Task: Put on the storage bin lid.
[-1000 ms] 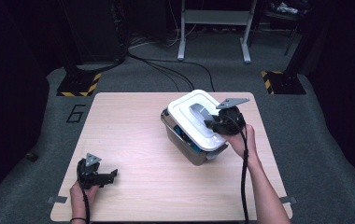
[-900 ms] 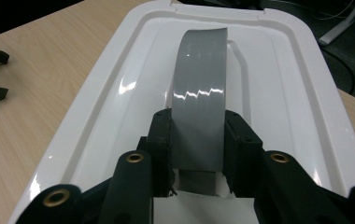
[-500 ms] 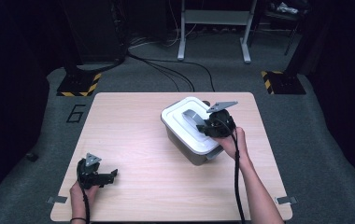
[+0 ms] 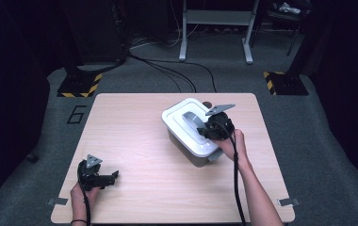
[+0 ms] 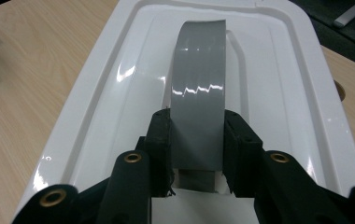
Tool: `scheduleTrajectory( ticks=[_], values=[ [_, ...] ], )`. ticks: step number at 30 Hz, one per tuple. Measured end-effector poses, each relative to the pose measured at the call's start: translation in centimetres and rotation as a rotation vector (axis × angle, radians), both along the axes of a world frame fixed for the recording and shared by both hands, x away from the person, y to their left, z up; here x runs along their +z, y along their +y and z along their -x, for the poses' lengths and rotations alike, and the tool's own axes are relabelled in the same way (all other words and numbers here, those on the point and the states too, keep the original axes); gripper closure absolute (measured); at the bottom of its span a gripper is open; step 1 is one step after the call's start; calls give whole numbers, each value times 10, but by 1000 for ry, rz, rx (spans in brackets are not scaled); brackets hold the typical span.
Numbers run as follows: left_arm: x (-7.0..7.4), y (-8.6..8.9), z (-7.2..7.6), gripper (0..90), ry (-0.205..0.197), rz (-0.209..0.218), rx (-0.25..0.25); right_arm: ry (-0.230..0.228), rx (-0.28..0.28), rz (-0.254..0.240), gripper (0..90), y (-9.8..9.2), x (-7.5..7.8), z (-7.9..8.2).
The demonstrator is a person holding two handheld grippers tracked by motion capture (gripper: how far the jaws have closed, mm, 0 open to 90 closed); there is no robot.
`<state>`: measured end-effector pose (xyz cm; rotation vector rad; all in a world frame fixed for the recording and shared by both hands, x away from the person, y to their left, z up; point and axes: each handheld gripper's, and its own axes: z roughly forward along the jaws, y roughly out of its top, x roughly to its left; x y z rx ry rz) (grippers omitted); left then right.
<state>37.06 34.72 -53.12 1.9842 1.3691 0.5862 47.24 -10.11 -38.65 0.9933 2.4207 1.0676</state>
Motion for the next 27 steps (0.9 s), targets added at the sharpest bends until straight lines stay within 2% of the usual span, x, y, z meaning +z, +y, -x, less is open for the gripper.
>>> scheduleTrajectory(
  ticks=[3,10,16,19,27],
  values=[
    [0,0,0,27,0,0,-1,-3,2,10,633,1,-2,0],
    [0,0,0,27,0,0,-1,6,-22,0,414,-5,5,4],
    [0,0,0,26,0,0,0,13,-47,-31,202,-21,12,12],
    [0,0,0,27,0,0,0,5,-67,-46,150,-32,15,19],
    [0,0,0,27,0,0,0,-18,-125,-75,113,-63,14,34]
  ],
)
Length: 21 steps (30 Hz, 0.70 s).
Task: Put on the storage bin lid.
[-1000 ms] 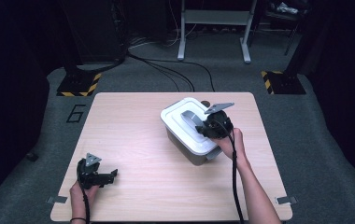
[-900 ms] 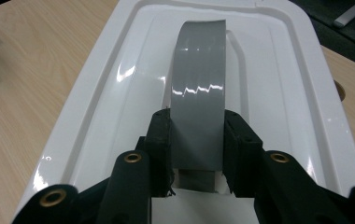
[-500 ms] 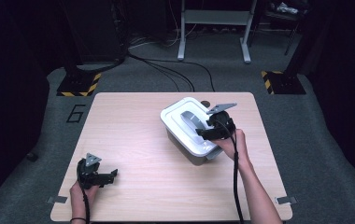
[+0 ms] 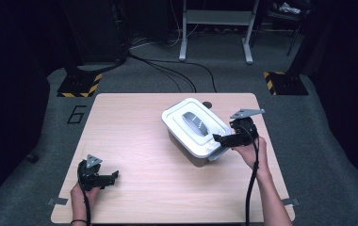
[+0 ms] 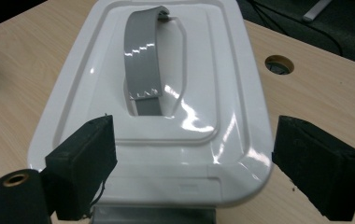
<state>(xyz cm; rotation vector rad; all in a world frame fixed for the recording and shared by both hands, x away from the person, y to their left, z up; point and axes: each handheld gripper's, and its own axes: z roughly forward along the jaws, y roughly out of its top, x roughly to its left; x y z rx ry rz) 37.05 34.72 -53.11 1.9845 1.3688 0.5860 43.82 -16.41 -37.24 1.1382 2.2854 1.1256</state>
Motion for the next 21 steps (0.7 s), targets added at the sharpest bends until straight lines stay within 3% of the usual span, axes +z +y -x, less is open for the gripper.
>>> scheduleTrajectory(
  ticks=[13,21],
  values=[
    [0,0,0,27,0,1,1,19,-81,-36,58,-56,-30,19],
    [-1,0,0,26,-7,3,4,78,-152,-19,46,-90,-72,34]
  ],
)
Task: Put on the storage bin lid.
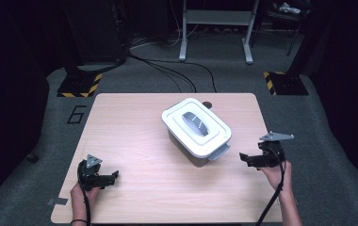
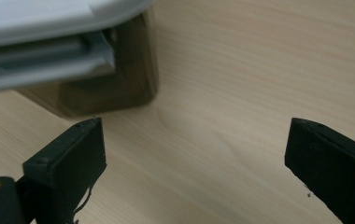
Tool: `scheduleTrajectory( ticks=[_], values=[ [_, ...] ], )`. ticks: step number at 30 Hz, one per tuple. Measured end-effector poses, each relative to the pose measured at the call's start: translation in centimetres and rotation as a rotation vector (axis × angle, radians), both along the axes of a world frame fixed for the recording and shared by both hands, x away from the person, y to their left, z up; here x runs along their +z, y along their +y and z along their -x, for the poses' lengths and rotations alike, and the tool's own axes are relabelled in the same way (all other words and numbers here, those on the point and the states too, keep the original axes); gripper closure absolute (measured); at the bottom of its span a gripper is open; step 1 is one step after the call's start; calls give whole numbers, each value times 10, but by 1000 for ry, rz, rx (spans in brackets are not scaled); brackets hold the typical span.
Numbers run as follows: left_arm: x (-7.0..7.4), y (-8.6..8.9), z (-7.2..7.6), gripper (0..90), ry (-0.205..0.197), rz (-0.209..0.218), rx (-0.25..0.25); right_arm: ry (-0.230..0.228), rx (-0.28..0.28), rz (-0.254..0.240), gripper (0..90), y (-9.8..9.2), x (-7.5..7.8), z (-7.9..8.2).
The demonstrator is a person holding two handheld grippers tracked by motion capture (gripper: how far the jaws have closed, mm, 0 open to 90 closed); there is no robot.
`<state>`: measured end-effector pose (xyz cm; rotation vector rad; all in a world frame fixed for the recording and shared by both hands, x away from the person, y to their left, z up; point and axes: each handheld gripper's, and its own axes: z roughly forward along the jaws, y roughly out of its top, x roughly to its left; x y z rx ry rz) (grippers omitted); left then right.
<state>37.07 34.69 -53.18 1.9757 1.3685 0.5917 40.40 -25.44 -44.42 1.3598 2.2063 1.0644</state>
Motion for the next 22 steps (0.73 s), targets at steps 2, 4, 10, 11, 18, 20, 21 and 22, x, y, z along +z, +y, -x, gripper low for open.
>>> scheduleTrajectory(
  ticks=[2,4,10,11,18,20,21,22],
  values=[
    [0,0,0,26,0,0,0,6,-15,10,49,-7,-13,5],
    [0,0,0,26,0,0,0,29,-32,4,50,-12,-26,9],
    [0,0,0,26,0,0,0,41,-75,24,55,-20,-67,23],
    [0,0,0,26,0,0,0,43,-87,25,51,-21,-72,25],
    [1,0,0,26,8,-3,-3,-1,-128,109,0,-14,-85,33],
    [1,0,0,26,8,-2,-4,0,-130,107,0,-14,-85,33],
    [1,0,0,26,8,-3,-3,2,-134,106,0,-13,-85,33],
    [1,0,0,26,8,-3,-3,2,-134,108,0,-14,-85,34]
  ],
)
